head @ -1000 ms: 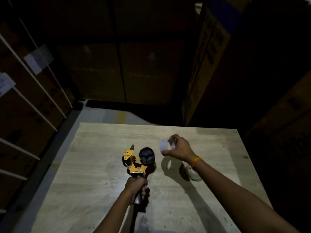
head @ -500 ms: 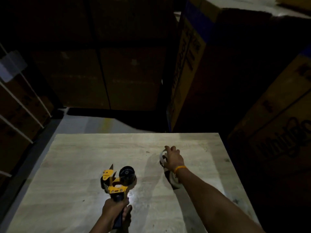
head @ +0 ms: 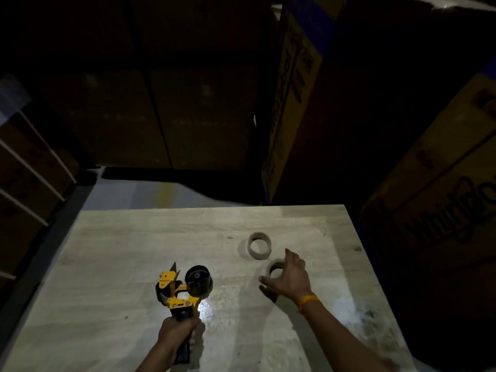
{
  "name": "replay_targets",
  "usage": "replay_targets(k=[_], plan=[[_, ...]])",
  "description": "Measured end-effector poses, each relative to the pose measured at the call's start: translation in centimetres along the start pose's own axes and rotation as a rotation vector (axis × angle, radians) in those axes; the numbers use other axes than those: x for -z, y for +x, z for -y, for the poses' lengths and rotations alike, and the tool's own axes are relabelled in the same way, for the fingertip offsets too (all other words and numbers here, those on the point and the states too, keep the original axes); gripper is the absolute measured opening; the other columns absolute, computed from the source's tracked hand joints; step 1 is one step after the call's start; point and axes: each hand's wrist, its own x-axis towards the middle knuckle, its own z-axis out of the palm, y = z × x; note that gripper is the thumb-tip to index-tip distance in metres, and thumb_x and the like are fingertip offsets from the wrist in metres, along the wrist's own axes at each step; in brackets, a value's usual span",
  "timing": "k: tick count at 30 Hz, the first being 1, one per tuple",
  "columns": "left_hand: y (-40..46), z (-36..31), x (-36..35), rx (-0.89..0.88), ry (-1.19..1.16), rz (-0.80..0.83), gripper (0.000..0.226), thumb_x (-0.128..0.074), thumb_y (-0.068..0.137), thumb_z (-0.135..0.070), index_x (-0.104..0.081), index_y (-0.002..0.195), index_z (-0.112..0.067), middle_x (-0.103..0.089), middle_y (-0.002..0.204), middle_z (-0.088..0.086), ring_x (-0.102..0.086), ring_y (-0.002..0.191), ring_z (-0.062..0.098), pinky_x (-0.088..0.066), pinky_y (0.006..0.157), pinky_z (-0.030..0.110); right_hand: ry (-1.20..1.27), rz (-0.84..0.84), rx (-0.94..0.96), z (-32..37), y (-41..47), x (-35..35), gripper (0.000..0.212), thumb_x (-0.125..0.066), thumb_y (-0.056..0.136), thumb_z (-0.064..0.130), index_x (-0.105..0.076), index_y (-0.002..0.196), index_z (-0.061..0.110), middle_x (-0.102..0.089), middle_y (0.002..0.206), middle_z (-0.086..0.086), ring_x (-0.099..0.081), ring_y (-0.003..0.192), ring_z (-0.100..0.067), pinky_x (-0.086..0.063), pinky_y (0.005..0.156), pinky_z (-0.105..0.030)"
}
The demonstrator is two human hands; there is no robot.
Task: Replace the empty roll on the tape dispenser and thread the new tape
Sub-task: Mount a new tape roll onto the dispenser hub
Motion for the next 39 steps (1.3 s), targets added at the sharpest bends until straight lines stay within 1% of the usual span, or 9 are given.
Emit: replay_targets(k=[3, 7, 12, 15, 18, 23, 28, 32, 39], plan=[[-0.2, 0.0, -0.3, 0.002, 0.015, 0.001, 0.034, -0.087, 0.084, -0.014, -0.067, 0.060, 0.000, -0.060, 0.054, 0.019, -0.054, 0.043, 0.027, -0.049, 0.051, 0.033, 0.021, -0.012, -0.053, -0.9, -1.6, -1.4, 0.123, -0.076, 0.049, 0.075, -0.038, 0.151, 0.015, -0.046, 0.146, -0.007, -0.046, 0.136, -0.033, -0.052, 0.103, -0.044], [-0.2, 0.2, -0.4, -0.015, 0.038, -0.004, 0.037, -0.086, 0.087, -0.017, -0.066, 0.059, -0.002, -0.061, 0.054, 0.018, -0.055, 0.043, 0.027, -0.050, 0.053, 0.033, 0.033, -0.010, -0.067, -1.0, -1.5, -1.9, 0.114, -0.078, 0.057, 0.065, -0.039, 0.150, 0.011, -0.047, 0.140, -0.009, -0.048, 0.132, -0.033, -0.055, 0.098, -0.044], [-0.3, 0.3, -0.8, -0.032, 0.015, -0.001, 0.043, -0.083, 0.090, -0.022, -0.065, 0.057, -0.002, -0.062, 0.054, 0.020, -0.057, 0.042, 0.028, -0.052, 0.050, 0.034, 0.054, -0.023, -0.017, -0.5, -0.8, -0.5, 0.077, -0.080, 0.052, 0.062, -0.062, 0.115, 0.021, -0.056, 0.118, -0.006, -0.057, 0.118, -0.030, -0.058, 0.088, -0.040], [-0.8, 0.3, -0.7, -0.036, -0.023, -0.002, 0.045, -0.083, 0.090, -0.024, -0.064, 0.056, -0.002, -0.061, 0.054, 0.020, -0.057, 0.041, 0.027, -0.052, 0.048, 0.033, 0.076, -0.071, 0.071, 1.6, -1.7, -0.3, 0.085, -0.082, 0.052, 0.067, -0.062, 0.121, 0.020, -0.056, 0.115, -0.003, -0.060, 0.112, -0.026, -0.058, 0.082, -0.037], [-0.9, 0.4, -0.6, -0.005, -0.045, 0.025, 0.038, -0.084, 0.085, -0.022, -0.065, 0.060, -0.001, -0.063, 0.057, 0.021, -0.058, 0.044, 0.029, -0.054, 0.052, 0.035, 0.103, -0.107, 0.237, 5.0, -2.4, -1.0, 0.082, -0.081, 0.055, 0.071, -0.063, 0.122, 0.026, -0.061, 0.113, 0.002, -0.062, 0.106, -0.019, -0.056, 0.081, -0.031], [-0.8, 0.7, -0.5, 0.065, -0.118, 0.088, 0.017, -0.075, 0.065, 0.006, -0.061, 0.055, 0.005, -0.054, 0.054, 0.022, -0.050, 0.043, 0.029, -0.050, 0.057, 0.042, 0.058, 0.021, 0.465, 11.9, -3.0, -3.3, 0.094, -0.074, 0.062, 0.077, -0.057, 0.136, 0.021, -0.066, 0.125, 0.002, -0.062, 0.113, -0.016, -0.056, 0.088, -0.032], [-0.8, 1.1, -1.2, 0.052, -0.178, 0.125, 0.022, -0.071, 0.075, 0.008, -0.056, 0.060, 0.002, -0.046, 0.052, 0.017, -0.044, 0.039, 0.023, -0.042, 0.052, 0.034, -0.056, 0.181, 0.498, 16.4, -3.4, -5.2, 0.081, -0.073, 0.059, 0.071, -0.060, 0.124, 0.023, -0.065, 0.119, -0.002, -0.065, 0.107, -0.021, -0.058, 0.078, -0.032], [-0.3, 1.8, -1.2, 0.022, -0.239, 0.165, 0.017, -0.075, 0.076, 0.005, -0.059, 0.081, -0.001, -0.046, 0.053, 0.016, -0.046, 0.042, 0.023, -0.042, 0.050, 0.033, -0.191, 0.256, 0.512, 17.5, -3.2, -6.5, 0.094, -0.080, 0.063, 0.063, -0.052, 0.136, 0.012, -0.060, 0.127, -0.012, -0.061, 0.114, -0.032, -0.059, 0.083, -0.041], [0.8, 3.1, -1.0, -0.046, -0.268, 0.182, 0.026, -0.078, 0.085, 0.004, -0.055, 0.092, -0.005, -0.051, 0.054, 0.016, -0.049, 0.042, 0.022, -0.046, 0.048, 0.031, -0.295, 0.292, 0.484, 18.2, -2.8, -7.8, 0.104, -0.087, 0.063, 0.060, -0.045, 0.142, 0.008, -0.058, 0.131, -0.016, -0.059, 0.116, -0.035, -0.058, 0.087, -0.041]])
